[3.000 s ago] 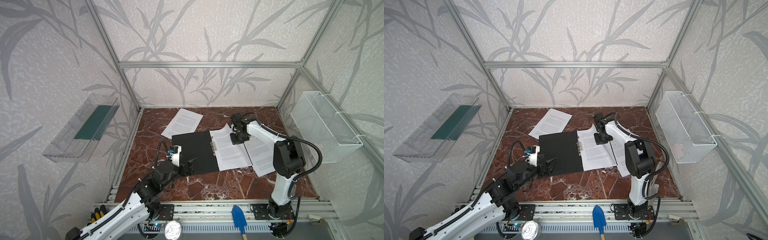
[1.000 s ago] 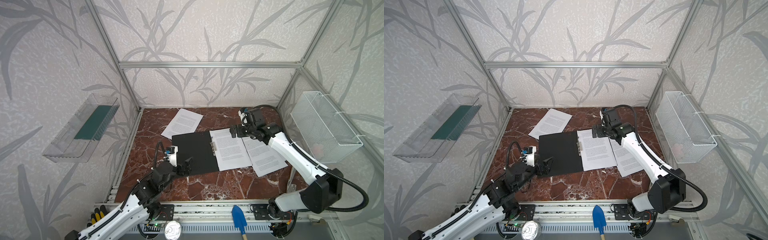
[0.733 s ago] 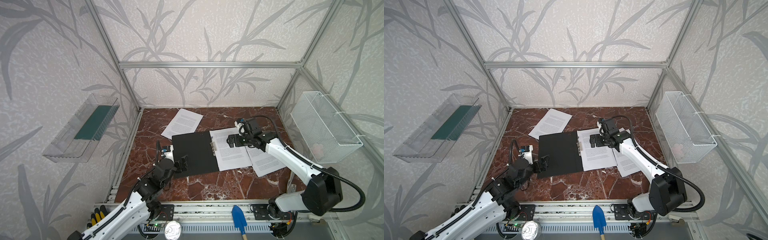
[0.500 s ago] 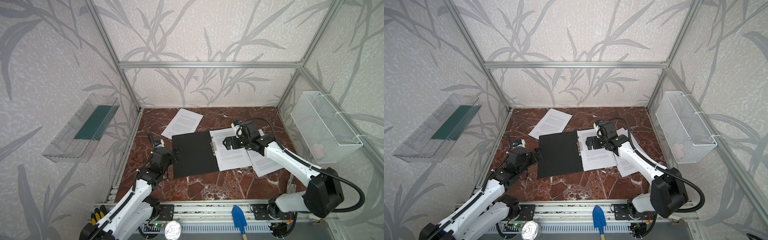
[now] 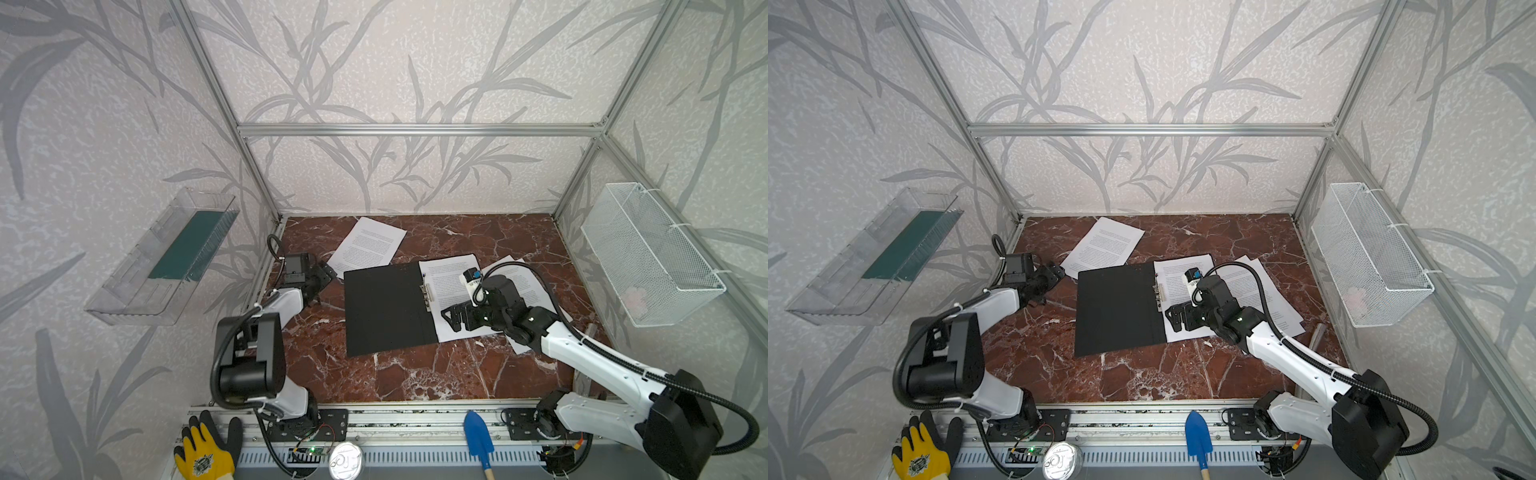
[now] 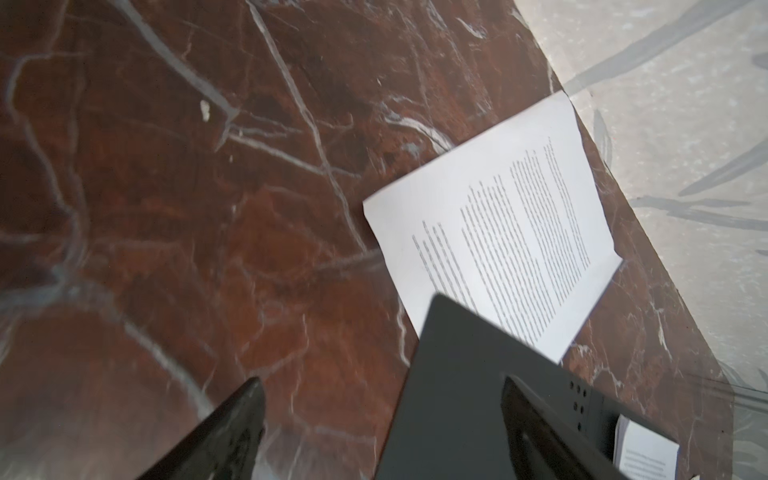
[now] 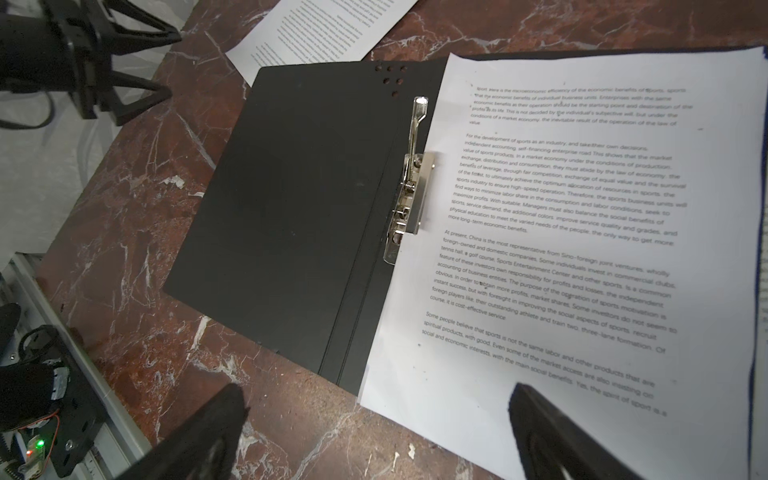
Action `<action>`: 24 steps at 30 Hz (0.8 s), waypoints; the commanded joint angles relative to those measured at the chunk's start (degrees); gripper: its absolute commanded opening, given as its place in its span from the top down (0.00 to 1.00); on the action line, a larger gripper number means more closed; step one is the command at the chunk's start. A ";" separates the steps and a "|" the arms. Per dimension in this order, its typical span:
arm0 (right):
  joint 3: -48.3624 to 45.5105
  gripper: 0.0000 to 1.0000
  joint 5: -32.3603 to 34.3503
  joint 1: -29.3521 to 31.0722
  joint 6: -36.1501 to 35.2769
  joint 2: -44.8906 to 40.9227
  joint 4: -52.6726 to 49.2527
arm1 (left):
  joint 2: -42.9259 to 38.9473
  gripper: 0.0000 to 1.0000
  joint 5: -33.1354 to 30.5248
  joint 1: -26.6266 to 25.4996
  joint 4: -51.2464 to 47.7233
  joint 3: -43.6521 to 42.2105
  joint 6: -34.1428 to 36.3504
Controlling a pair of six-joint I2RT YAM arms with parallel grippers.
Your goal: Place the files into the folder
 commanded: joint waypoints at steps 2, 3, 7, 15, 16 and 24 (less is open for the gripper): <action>-4.31 0.01 -1.04 1.19 3.36 -2.07 11.88 | 9.74 0.09 8.56 2.52 1.76 7.59 1.87; -5.21 0.01 -1.30 1.34 3.63 -2.43 13.38 | 11.98 0.09 9.26 2.50 1.37 9.46 1.95; -8.63 0.01 -2.04 1.76 4.69 -4.24 19.64 | 20.11 0.09 12.67 2.50 -2.36 18.06 3.36; -11.97 0.01 -3.90 1.72 6.25 -6.89 25.93 | 26.49 0.13 14.62 2.51 -13.97 27.25 6.73; -12.11 0.01 -3.89 1.74 6.33 -6.94 26.12 | 26.62 0.13 15.74 2.50 -13.39 27.08 6.41; -12.16 0.01 -4.63 1.71 6.95 -7.03 26.68 | 25.06 0.14 20.97 2.58 -11.70 24.07 4.22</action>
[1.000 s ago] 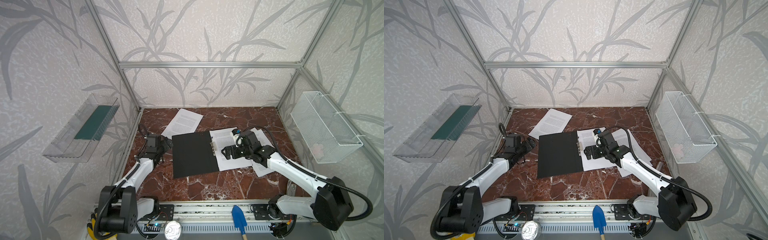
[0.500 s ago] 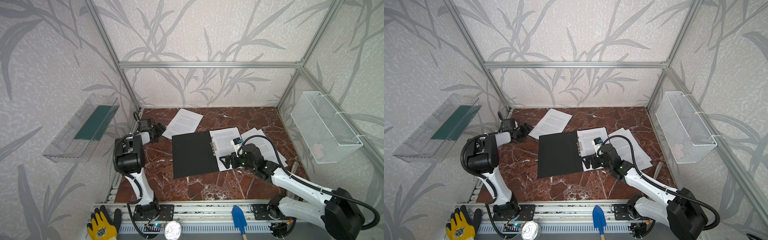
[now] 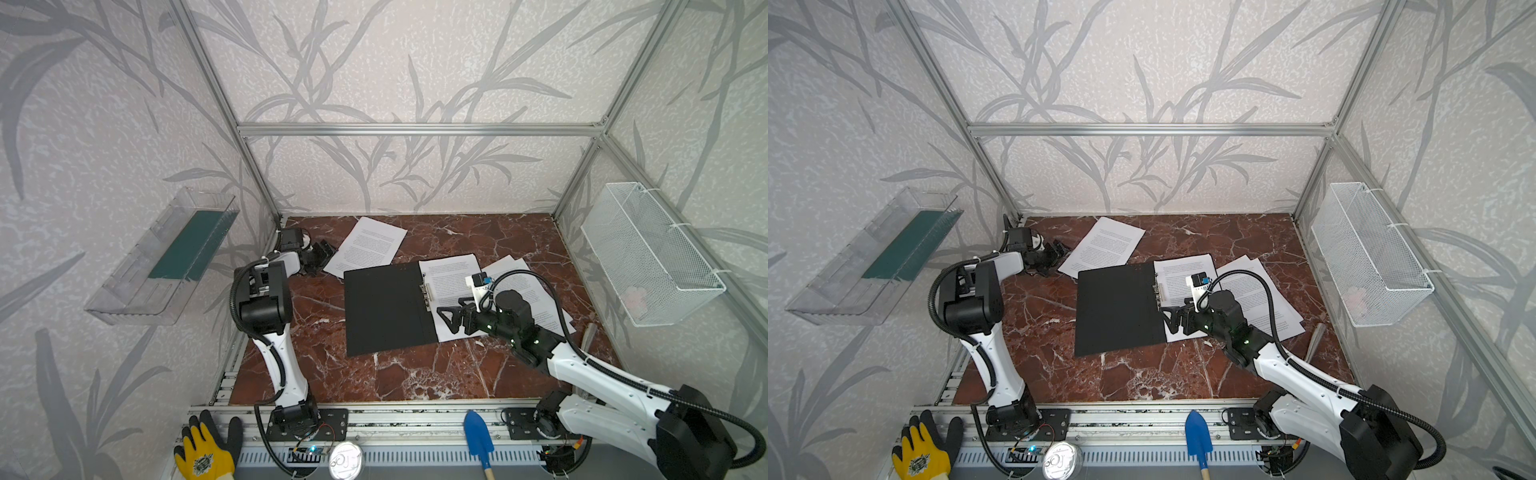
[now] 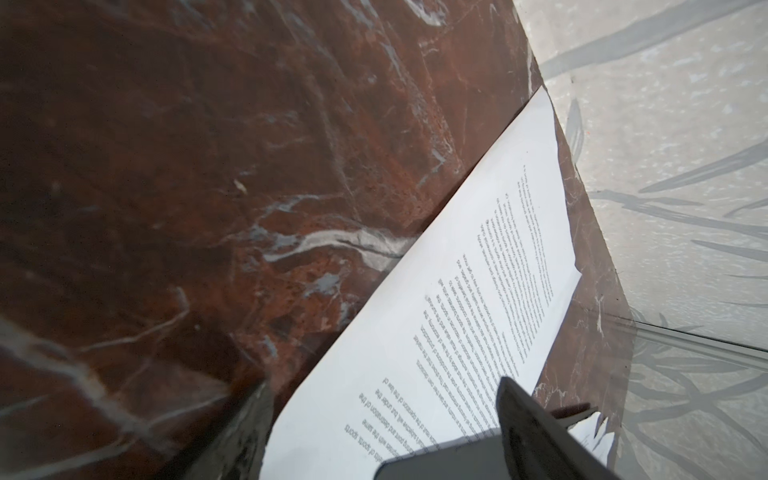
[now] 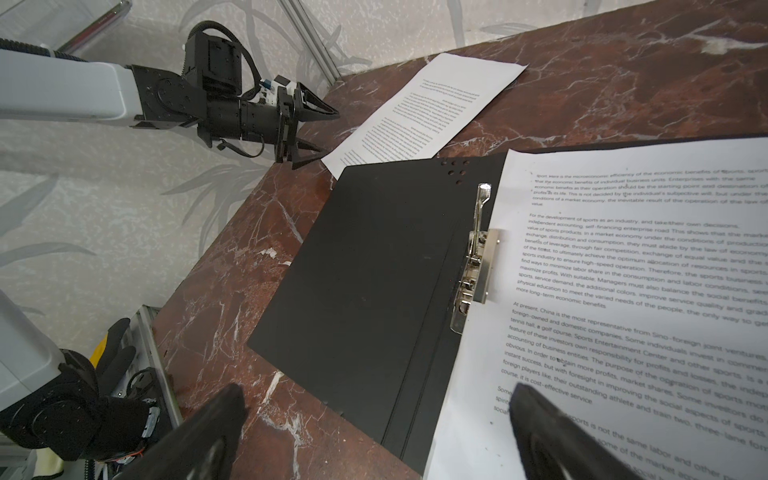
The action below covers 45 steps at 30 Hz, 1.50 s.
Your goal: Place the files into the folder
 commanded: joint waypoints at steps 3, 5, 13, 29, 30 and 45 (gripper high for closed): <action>-0.53 0.01 -1.33 0.37 0.80 -0.86 2.42 | 0.02 0.14 4.51 -0.15 -0.25 -4.97 -2.77; -0.53 0.01 -1.34 0.32 0.88 -0.86 2.56 | -0.19 0.15 5.72 -0.06 2.78 -6.46 -4.18; -0.19 0.01 -2.05 0.32 1.19 0.53 2.90 | -2.88 0.16 -0.40 0.60 5.58 -12.29 -6.83; 0.06 0.01 -2.59 0.32 1.24 1.42 2.99 | -1.67 0.21 8.17 -0.06 22.49 -20.16 -14.41; 0.09 0.01 -2.61 0.32 1.15 1.51 3.03 | -1.71 0.21 9.03 -0.06 24.95 -20.72 -15.11; 0.35 0.01 -2.61 0.32 0.93 2.08 2.95 | -1.32 0.40 9.13 -1.42 33.68 -22.31 -17.01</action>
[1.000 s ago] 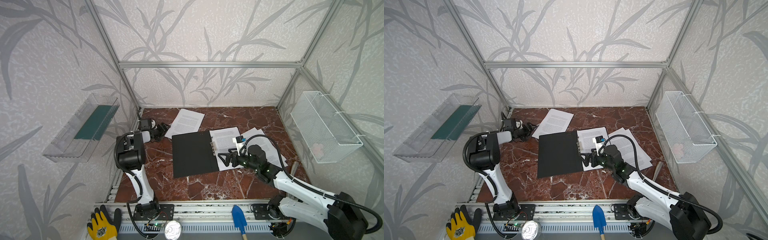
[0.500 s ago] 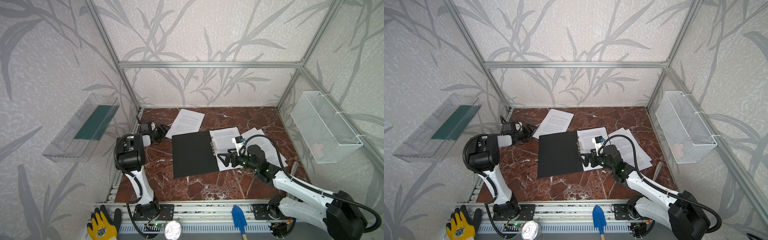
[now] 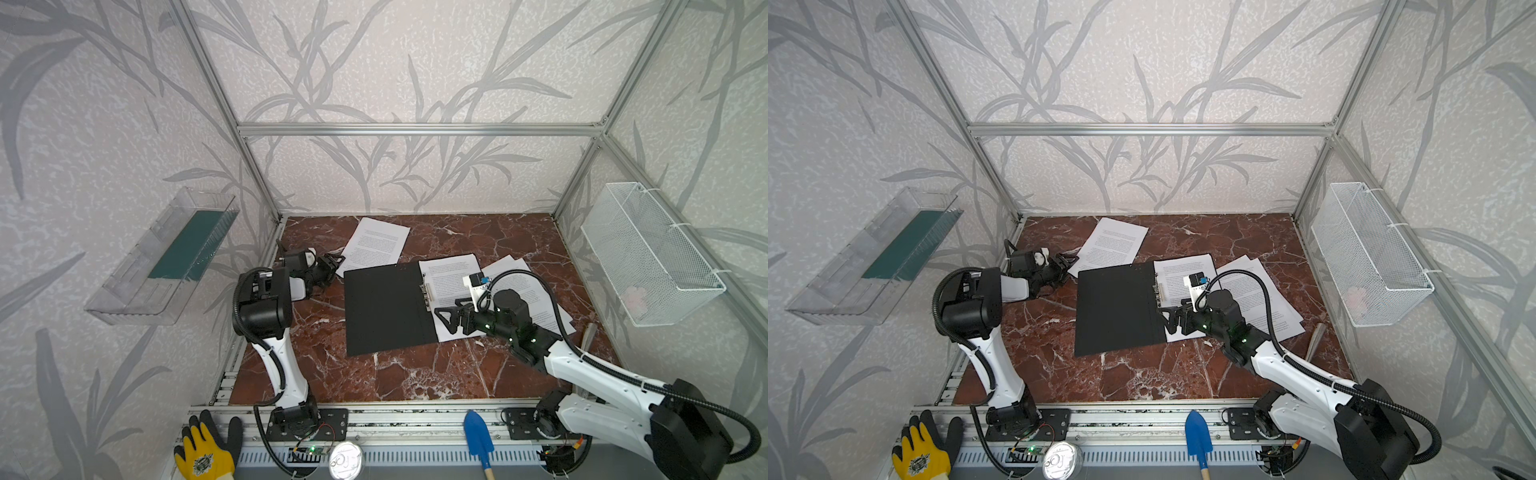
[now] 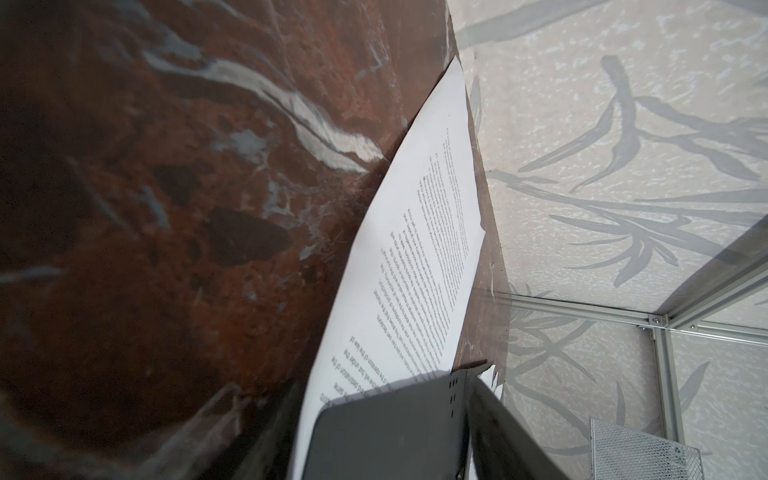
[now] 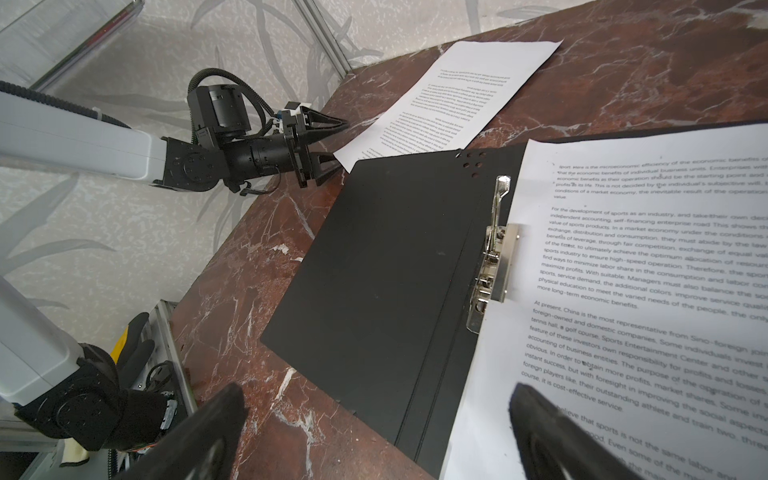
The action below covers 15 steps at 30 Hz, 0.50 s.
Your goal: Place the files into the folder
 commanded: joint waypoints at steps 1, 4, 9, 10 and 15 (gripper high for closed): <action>0.35 0.01 -0.40 0.32 -0.22 0.11 1.25 | 1.85 0.45 -1.67 -0.65 -1.79 -0.06 -0.20; 0.35 0.01 -0.27 0.32 -0.39 -0.07 1.07 | 1.83 0.55 -2.99 -0.84 -2.98 0.86 0.28; 0.35 0.01 0.02 0.32 -0.62 -0.15 0.90 | 0.89 0.74 -5.54 -1.09 -9.18 4.48 2.82; 0.37 0.01 -0.01 0.32 -0.64 -0.07 0.89 | 0.72 0.80 -5.84 -1.14 -11.31 5.57 3.59; 0.44 0.01 0.43 0.27 -0.82 0.09 0.69 | -3.33 0.99 -7.20 -2.64 -20.56 11.54 7.54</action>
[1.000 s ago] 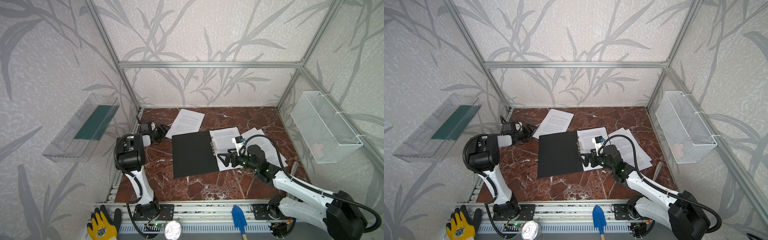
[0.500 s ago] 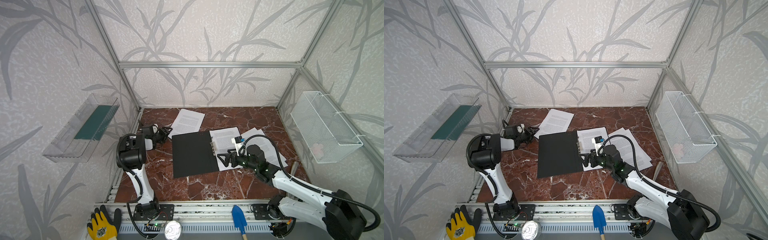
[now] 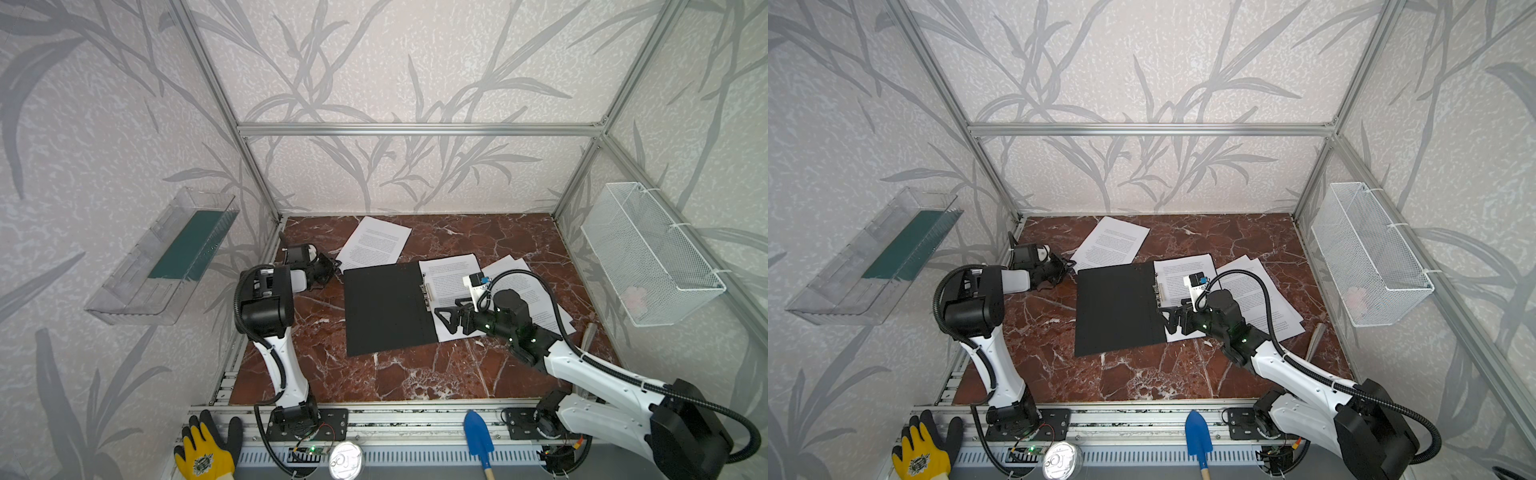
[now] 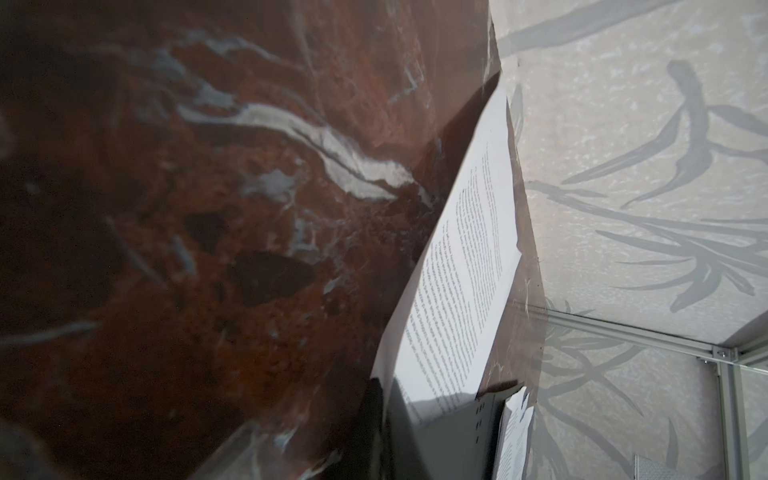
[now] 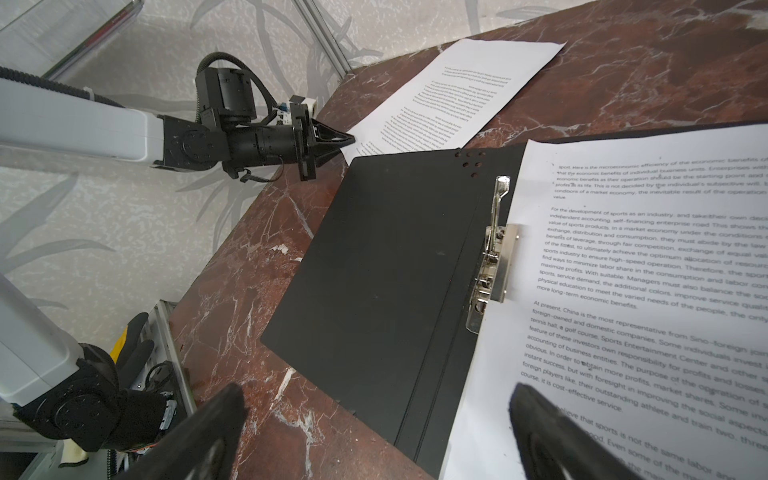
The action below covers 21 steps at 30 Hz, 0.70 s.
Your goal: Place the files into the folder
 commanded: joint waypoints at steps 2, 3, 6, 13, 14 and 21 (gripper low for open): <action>0.44 0.01 0.52 0.32 -0.89 -0.05 0.56 | -6.40 1.00 -3.30 -2.26 -10.07 5.00 5.27; 0.44 0.01 0.63 0.27 -0.90 -0.06 0.55 | -8.05 1.00 -4.31 -2.85 -11.83 5.98 6.39; 0.43 0.01 0.83 0.31 -1.12 -0.22 0.27 | -12.42 1.00 -8.40 -5.15 -18.53 9.60 10.80; 0.35 0.01 2.07 0.24 -2.01 -1.37 -0.48 | -19.55 1.00 -17.24 -10.62 -34.74 19.85 22.45; 0.25 0.01 2.48 0.25 -2.23 -1.47 -0.54 | -20.34 1.00 -18.13 -11.25 -36.55 21.04 23.91; -0.43 0.01 5.39 0.25 -3.55 -1.16 1.09 | -27.43 1.00 -22.36 -17.85 -39.58 20.41 35.22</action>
